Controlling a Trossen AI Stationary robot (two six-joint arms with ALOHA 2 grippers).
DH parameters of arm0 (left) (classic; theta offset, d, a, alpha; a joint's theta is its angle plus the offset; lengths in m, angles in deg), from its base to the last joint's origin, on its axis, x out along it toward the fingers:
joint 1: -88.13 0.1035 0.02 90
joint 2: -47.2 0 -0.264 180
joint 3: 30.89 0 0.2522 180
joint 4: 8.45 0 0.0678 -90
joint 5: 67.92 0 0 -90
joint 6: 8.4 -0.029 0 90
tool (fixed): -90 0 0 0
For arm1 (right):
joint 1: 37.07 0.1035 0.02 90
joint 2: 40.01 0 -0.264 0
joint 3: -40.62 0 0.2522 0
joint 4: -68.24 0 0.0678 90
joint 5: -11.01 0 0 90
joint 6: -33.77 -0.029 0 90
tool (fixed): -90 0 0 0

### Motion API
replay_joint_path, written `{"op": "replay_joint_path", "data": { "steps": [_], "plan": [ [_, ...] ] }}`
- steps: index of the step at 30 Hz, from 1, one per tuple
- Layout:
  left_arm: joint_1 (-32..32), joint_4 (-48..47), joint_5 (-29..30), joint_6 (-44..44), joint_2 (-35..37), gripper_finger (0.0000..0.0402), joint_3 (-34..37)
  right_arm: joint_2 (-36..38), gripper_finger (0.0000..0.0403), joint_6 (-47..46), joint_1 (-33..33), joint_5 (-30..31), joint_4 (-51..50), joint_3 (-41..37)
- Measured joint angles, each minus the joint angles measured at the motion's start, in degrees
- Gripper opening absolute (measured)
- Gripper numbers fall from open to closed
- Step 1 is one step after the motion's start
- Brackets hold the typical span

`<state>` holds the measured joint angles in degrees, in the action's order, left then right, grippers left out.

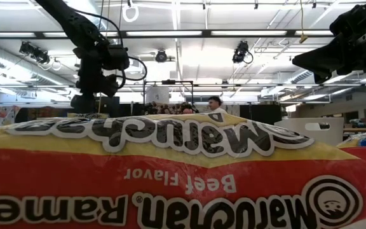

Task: Sort Maruchan noodles
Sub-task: Put the blue noodle pack into the top left white bin

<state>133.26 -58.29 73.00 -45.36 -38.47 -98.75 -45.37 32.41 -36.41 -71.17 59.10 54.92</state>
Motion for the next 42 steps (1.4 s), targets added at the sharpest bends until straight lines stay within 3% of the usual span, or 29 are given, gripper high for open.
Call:
{"op": "replay_joint_path", "data": {
  "steps": [4,8,16,18,27,38,42],
  "plan": [
    [-0.4,-4.4,-3.1,4.2,1.3,0.0256,-1.0,0.0,0.0056,0.0,0.0,0.0,0.0,0.0],
    [-0.7,-9.5,-10.0,8.4,3.8,0.0260,-4.3,0.0,0.0056,0.0,0.0,0.0,0.0,0.0],
    [-3.5,-12.9,-36.5,16.4,8.9,0.0260,-7.6,0.0,0.0056,0.0,0.0,0.0,0.0,0.0],
    [-4.4,-12.2,-40.8,19.4,9.0,0.0260,-7.6,0.0,0.0056,0.0,0.0,0.0,0.0,0.0],
    [-8.2,1.9,-41.9,31.9,3.6,0.0257,-8.5,0.0,0.0056,0.0,0.0,0.0,0.0,0.0],
    [-5.6,1.7,-40.3,30.0,-16.6,0.0226,-25.2,0.0,0.0056,0.0,0.0,0.0,0.0,0.0],
    [-2.8,1.4,-44.7,24.2,-21.7,0.0222,-30.6,0.0,0.0056,0.0,0.0,0.0,0.0,0.0]
  ]
}}
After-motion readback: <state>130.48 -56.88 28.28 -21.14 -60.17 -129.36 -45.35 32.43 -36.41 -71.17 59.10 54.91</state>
